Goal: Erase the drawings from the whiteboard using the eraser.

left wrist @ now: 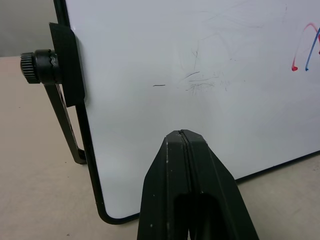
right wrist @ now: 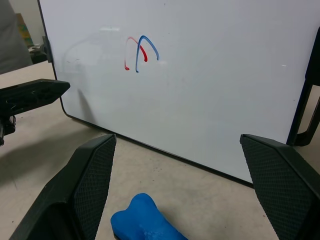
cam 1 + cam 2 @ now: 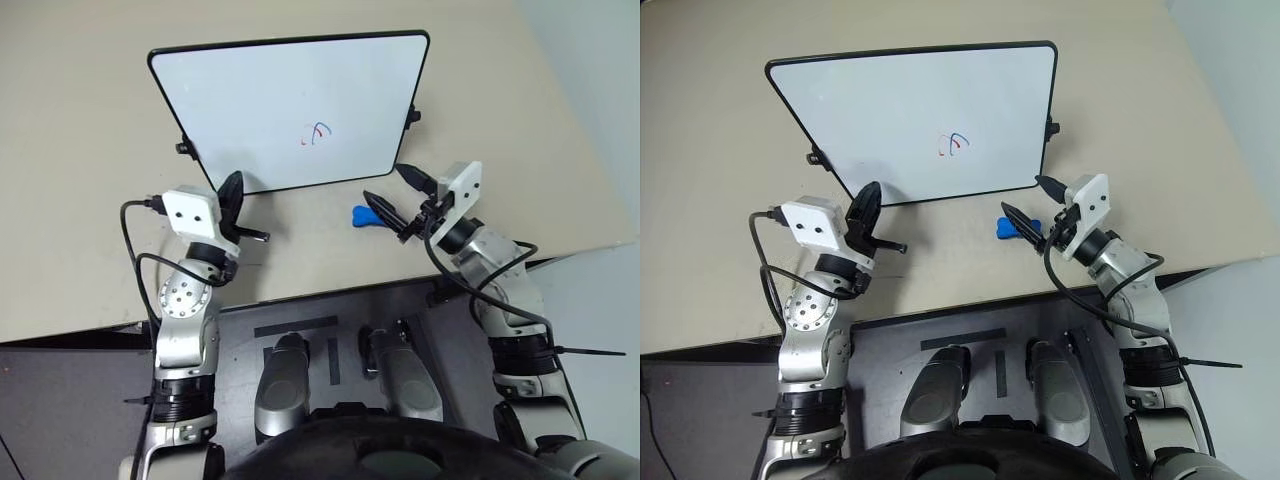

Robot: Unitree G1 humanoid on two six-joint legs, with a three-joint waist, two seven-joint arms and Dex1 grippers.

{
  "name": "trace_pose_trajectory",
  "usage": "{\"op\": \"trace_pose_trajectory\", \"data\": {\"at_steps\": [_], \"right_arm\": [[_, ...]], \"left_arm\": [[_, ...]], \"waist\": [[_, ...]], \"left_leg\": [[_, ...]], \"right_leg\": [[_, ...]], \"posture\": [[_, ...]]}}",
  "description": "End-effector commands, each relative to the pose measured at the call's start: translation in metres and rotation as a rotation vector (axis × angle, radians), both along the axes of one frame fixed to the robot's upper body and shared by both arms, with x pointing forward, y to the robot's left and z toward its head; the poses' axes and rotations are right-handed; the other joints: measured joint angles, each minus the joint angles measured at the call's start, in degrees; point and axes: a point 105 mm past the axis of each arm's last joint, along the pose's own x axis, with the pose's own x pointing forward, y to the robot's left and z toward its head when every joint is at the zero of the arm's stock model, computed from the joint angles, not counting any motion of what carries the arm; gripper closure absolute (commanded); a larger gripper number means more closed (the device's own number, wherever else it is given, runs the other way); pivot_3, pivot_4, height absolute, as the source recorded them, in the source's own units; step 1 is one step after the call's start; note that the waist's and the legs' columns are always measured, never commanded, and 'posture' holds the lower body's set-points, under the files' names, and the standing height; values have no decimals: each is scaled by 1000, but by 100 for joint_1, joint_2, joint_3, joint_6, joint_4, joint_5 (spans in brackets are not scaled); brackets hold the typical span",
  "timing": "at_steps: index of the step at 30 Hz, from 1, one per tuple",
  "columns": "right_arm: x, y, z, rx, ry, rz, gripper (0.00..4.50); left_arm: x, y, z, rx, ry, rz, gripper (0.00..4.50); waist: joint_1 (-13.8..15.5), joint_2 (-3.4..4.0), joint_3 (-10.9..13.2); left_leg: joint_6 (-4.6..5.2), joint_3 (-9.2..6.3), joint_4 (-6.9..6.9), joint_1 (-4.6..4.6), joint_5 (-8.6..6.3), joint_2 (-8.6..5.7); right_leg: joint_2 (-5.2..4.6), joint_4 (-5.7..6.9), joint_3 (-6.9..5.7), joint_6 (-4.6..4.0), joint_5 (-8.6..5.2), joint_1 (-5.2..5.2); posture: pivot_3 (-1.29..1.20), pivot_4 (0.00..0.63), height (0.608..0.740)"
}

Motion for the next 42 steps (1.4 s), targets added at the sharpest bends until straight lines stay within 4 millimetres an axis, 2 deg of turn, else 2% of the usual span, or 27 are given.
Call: {"op": "trace_pose_trajectory", "data": {"at_steps": [1, 10, 12, 16, 22, 27, 36, 39, 42], "right_arm": [[-4, 4, 12, 16, -57, 11, 311], [-12, 12, 10, -51, -64, 75, 311], [-13, 13, 9, -102, -75, 101, 311], [-22, 15, 0, -316, -132, 211, 311], [-32, 15, -10, -413, -105, 340, 311], [-28, 12, -21, -443, -80, 366, 311], [-14, 5, -42, -510, -29, 330, 311], [-11, 3, -43, -500, -19, 321, 311], [-7, 1, -42, -496, -20, 304, 913]], "left_arm": [[2, -6, 13, 0, -43, -29, 4500], [-1, -13, 10, -13, -38, -32, 4500], [-2, -12, 9, -17, -36, -26, 4500], [-3, -12, 6, -27, -33, -12, 4500], [-9, -9, 4, -39, -30, 13, 4500], [-11, -3, 2, -38, -27, 41, 4500], [-11, -6, 1, -47, -34, 51, 4500], [-9, -7, 2, -49, -37, 49, 4500], [-7, -7, 2, -50, -42, 44, 4500]], "waist": [[0, 0, 0], [-4, 0, 0], [-6, 0, 0], [-2, 0, 0], [-3, -1, 0], [1, -1, 0], [0, -1, 0], [4, -1, 0], [4, -1, 0]], "left_leg": [[0, 0, 0, 0, 0, 0], [0, 0, -1, 0, 0, -1], [0, 1, 2, 0, 0, -1], [0, 0, 2, 0, 0, -1], [0, 6, 1, 1, 0, -7], [0, 7, 2, 8, 0, -9], [0, 5, 1, 28, 0, -1], [0, 4, 1, 29, 0, -1], [0, 4, 1, 31, 0, -1]], "right_leg": [[0, 0, 0, 0, 0, 0], [-1, -1, 0, 1, -1, 0], [-1, -1, 1, 1, -1, 2], [-1, -1, 2, 1, -1, 3], [3, -3, 2, 4, -3, 4], [9, -2, 2, 4, -2, 11], [6, -2, 5, 4, -2, 28], [5, -2, 6, 3, -2, 30], [5, -2, 6, 3, -2, 32]], "posture": [[0, 150, 740], [0, 150, 740], [0, 150, 740], [0, 150, 740], [0, 150, 740], [0, 150, 740], [0, 150, 740], [0, 150, 740], [0, 150, 740]]}}
